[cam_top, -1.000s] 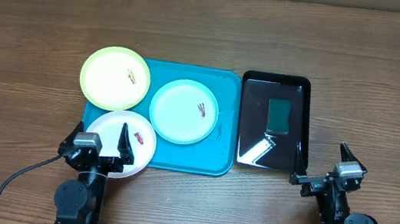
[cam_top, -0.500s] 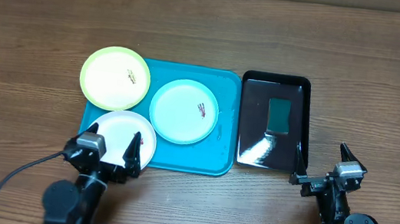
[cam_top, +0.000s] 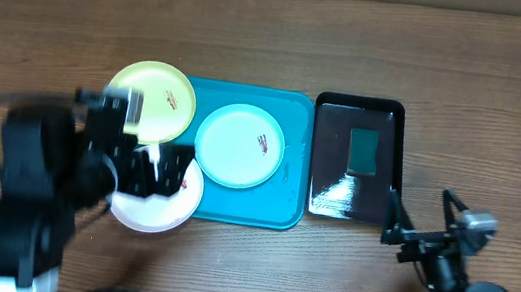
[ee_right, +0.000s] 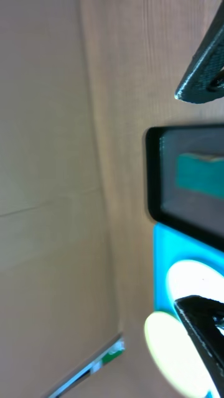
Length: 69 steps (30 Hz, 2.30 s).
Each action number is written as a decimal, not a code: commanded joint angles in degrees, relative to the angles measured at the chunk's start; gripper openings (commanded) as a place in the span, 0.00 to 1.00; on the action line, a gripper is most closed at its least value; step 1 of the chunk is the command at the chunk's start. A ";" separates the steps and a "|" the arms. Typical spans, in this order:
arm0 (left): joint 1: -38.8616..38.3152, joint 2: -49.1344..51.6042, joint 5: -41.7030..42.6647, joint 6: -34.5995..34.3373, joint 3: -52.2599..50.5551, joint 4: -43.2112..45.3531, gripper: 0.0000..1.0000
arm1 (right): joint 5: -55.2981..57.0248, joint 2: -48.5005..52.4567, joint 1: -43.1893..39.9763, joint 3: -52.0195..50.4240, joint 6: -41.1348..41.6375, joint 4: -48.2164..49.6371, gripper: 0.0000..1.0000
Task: Clean dirty plates on tray and stack at the side
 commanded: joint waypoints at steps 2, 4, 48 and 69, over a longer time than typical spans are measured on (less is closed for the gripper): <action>0.20 8.37 4.70 1.53 6.21 -1.05 1.00 | -0.37 10.80 -0.22 18.40 1.70 -7.21 1.00; 0.20 11.69 4.70 1.53 6.23 -1.05 1.00 | -0.44 18.62 -0.22 27.63 1.49 -14.69 1.00; 0.20 64.13 -5.81 0.63 6.21 4.17 1.00 | -9.25 69.05 -0.20 61.51 2.60 -47.54 1.00; -4.07 48.98 -1.40 -3.19 19.37 -16.61 1.00 | -8.61 72.19 -0.20 61.16 2.84 -47.60 1.00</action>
